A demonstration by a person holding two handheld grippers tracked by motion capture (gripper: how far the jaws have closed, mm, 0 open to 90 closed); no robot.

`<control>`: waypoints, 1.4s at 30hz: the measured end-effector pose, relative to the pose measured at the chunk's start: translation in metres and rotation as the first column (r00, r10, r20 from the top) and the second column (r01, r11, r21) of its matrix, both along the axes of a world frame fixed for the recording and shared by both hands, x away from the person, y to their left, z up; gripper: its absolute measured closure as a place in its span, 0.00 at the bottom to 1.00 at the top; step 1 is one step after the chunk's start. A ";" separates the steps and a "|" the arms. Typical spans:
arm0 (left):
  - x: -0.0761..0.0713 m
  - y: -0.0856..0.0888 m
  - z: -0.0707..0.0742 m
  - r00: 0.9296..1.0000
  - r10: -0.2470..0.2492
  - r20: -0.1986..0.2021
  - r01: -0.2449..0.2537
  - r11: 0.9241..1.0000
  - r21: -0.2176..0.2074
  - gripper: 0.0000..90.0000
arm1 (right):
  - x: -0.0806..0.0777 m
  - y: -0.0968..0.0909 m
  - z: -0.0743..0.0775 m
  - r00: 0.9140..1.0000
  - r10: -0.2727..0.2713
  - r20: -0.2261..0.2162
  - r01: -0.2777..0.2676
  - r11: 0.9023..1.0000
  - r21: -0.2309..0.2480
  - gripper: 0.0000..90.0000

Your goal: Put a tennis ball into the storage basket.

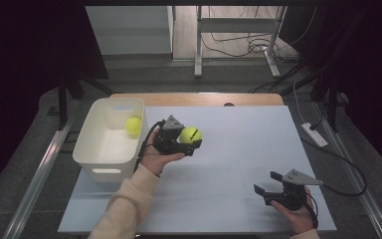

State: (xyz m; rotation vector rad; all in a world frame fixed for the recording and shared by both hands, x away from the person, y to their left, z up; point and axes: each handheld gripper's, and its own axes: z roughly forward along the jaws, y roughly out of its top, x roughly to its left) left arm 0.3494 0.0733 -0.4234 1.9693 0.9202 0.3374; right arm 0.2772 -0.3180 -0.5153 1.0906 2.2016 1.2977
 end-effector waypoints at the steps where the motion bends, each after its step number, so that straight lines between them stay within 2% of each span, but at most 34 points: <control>1: 0.000 0.002 0.001 1.000 0.005 0.001 -0.005 1.000 -0.004 0.30 | 0.000 0.000 0.000 1.000 0.000 0.000 0.000 1.000 0.000 0.17; 18: -0.004 0.015 0.017 0.998 0.041 0.038 -0.040 0.999 -0.022 0.30 | 0.000 0.000 0.000 1.000 0.001 0.002 -0.001 1.000 -0.001 0.17; 42: -0.012 0.031 0.042 0.993 0.083 0.089 -0.077 0.995 -0.059 0.30 | 0.001 0.000 0.000 1.000 0.001 0.000 -0.001 1.000 0.000 0.17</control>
